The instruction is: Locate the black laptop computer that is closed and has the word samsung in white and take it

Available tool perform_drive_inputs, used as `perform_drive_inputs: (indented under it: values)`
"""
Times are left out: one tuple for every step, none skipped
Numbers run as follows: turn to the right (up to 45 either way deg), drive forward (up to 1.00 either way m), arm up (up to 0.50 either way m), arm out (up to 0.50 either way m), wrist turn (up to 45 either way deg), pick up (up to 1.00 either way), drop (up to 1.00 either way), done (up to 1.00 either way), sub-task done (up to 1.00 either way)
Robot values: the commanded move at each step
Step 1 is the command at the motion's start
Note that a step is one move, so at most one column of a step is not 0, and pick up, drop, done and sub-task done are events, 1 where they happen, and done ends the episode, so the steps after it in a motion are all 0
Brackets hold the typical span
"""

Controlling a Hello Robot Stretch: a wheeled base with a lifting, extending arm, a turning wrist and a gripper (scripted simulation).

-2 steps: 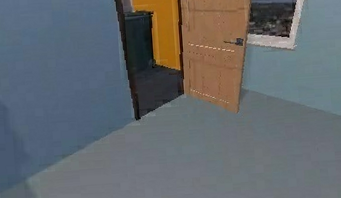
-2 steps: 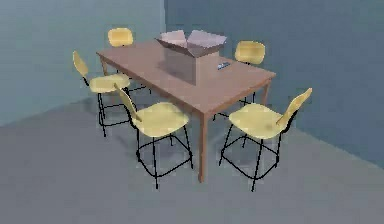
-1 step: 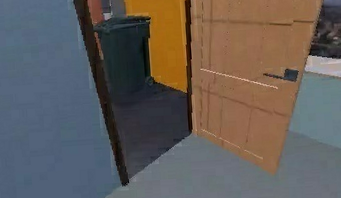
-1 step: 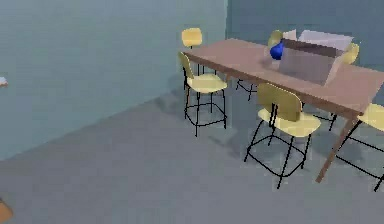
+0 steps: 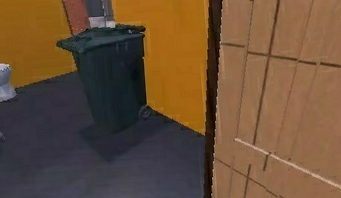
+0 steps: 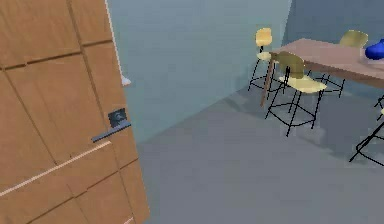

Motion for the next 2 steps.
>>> perform_drive_inputs:
  values:
    - [0.0,0.50,0.00,0.00,0.0,0.00,0.00,0.00,0.00]
    - [-39.0,0.00,0.00,0.00,0.0,0.00,0.00,0.00,0.00]
